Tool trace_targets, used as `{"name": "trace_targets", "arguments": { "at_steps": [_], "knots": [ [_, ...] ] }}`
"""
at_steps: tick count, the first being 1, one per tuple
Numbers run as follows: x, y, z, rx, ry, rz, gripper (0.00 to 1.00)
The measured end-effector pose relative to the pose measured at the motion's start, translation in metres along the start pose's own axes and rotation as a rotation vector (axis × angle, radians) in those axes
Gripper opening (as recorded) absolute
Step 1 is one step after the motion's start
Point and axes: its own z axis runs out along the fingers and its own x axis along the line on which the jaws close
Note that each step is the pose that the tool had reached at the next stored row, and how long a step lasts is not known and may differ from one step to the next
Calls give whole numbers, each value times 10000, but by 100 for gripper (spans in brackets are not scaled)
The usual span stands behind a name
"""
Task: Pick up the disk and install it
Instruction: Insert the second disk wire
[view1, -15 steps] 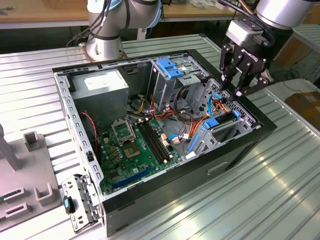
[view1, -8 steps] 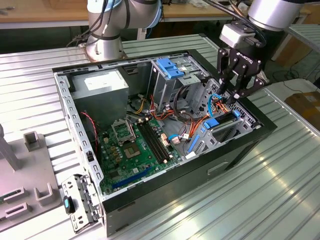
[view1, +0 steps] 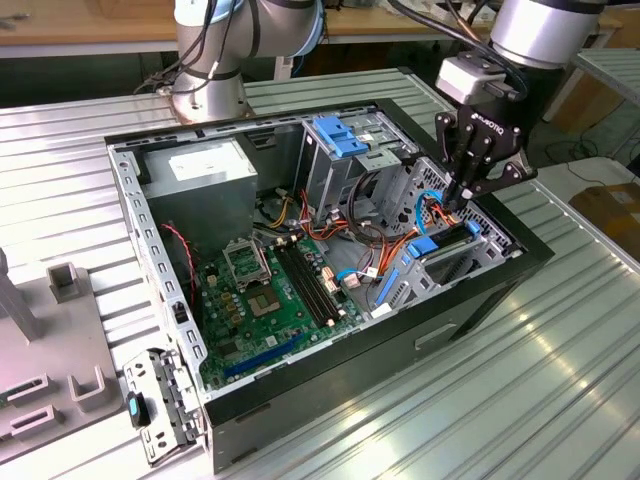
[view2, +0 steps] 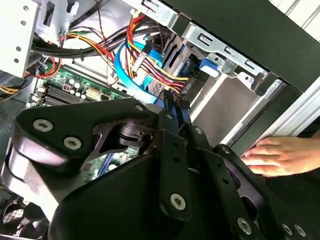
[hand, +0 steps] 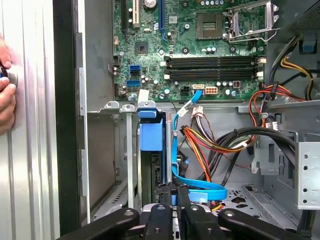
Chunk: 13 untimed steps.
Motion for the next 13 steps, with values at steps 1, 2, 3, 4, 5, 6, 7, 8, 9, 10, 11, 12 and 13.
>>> {"name": "trace_targets", "arguments": {
  "at_steps": [1,2,3,4,5,6,7,8,9,10,11,12,13],
  "knots": [
    [2,0,1,0,-6,0,16],
    [8,1,2,-2,-74,2,16],
    [53,0,11,-6,-298,5,16],
    [99,-1,16,-9,-444,5,16],
    [157,3,29,-11,-486,7,16],
    [186,23,49,-10,-487,-4,16],
    [198,33,62,-10,-485,-8,16],
    [222,40,78,-10,-485,-13,16],
    [261,48,102,-10,-506,-15,16],
    [276,50,118,-10,-565,-28,16],
    [276,50,123,-10,-652,-42,16],
    [277,54,126,-4,-752,-60,16],
    [288,58,128,43,-854,-89,16]
  ]
}}
